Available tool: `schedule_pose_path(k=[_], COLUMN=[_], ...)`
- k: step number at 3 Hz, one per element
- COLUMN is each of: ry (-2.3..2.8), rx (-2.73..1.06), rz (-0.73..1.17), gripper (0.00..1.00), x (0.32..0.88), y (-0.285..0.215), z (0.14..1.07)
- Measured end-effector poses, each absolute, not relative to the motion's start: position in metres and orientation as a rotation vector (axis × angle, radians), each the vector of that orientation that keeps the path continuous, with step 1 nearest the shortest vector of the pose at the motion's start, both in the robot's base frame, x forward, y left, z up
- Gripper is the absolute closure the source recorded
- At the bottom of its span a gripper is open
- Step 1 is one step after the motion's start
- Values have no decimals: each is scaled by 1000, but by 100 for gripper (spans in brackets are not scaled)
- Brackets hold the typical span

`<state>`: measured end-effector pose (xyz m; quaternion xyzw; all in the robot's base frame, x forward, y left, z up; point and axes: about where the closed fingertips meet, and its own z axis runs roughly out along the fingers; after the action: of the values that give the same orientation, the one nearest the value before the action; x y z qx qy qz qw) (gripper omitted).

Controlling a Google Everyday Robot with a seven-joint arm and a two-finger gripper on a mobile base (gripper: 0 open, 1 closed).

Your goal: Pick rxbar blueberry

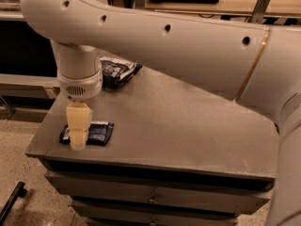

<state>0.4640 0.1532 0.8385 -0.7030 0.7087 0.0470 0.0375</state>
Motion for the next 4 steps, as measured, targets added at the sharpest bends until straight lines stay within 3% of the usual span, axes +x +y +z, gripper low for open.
schedule_pose_path(k=[1, 2, 3, 4], ry=[2175, 2175, 2176, 2177], rx=[-2145, -2142, -2143, -2143], rz=[143, 136, 133, 132], gripper=[7, 23, 46, 78], x=[461, 460, 458, 458], y=[157, 158, 158, 157], z=[833, 829, 826, 827])
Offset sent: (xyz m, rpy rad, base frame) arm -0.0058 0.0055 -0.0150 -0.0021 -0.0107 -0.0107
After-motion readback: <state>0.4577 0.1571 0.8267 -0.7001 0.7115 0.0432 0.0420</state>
